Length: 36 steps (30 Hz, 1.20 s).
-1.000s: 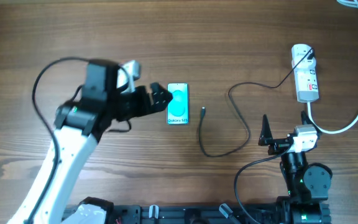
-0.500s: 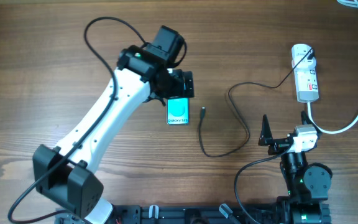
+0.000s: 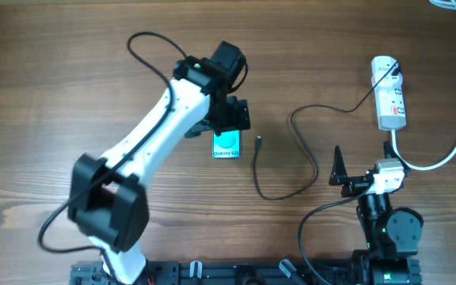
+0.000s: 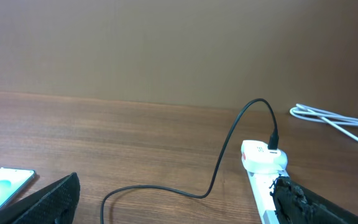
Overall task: Plug charger to phone and switch on socket
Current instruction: 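Move the left gripper forward over the light-blue phone, then lower the left gripper onto the phone's top edge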
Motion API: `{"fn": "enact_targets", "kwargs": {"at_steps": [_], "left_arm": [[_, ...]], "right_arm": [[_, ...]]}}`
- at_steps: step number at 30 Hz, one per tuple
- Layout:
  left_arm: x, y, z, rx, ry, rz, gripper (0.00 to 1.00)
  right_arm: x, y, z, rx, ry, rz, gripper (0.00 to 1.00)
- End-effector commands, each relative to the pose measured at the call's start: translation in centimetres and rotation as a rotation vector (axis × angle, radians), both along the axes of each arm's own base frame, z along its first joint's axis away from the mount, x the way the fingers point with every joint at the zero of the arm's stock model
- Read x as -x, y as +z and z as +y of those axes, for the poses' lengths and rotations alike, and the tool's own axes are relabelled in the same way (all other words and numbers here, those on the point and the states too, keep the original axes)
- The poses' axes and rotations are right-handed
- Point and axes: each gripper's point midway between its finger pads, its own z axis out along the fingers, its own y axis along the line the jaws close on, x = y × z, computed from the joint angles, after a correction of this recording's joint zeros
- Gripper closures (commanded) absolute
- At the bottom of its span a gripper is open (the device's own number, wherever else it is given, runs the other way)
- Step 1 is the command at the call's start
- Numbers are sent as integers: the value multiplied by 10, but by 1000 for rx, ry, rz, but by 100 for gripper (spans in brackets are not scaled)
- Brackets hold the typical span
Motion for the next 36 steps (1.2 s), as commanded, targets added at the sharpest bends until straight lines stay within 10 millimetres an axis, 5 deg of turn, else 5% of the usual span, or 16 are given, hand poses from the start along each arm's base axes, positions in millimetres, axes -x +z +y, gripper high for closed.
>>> {"fn": "enact_targets", "kwargs": {"at_steps": [1, 6, 15, 27, 36], "left_arm": [[1, -12, -9, -7, 1, 28, 0], [4, -12, -13, 12, -7, 55, 1], [-16, 36, -2, -26, -55, 54, 1], [-43, 17, -28, 9, -71, -28, 0], [-52, -31, -20, -92, -45, 26, 0]], "right_arm": [[0, 1, -1, 20, -9, -8, 0], [0, 1, -1, 19, -9, -8, 0], [0, 1, -1, 19, -9, -8, 0], [0, 1, -1, 19, -9, -8, 0], [0, 1, -1, 19, -9, -8, 0]]}}
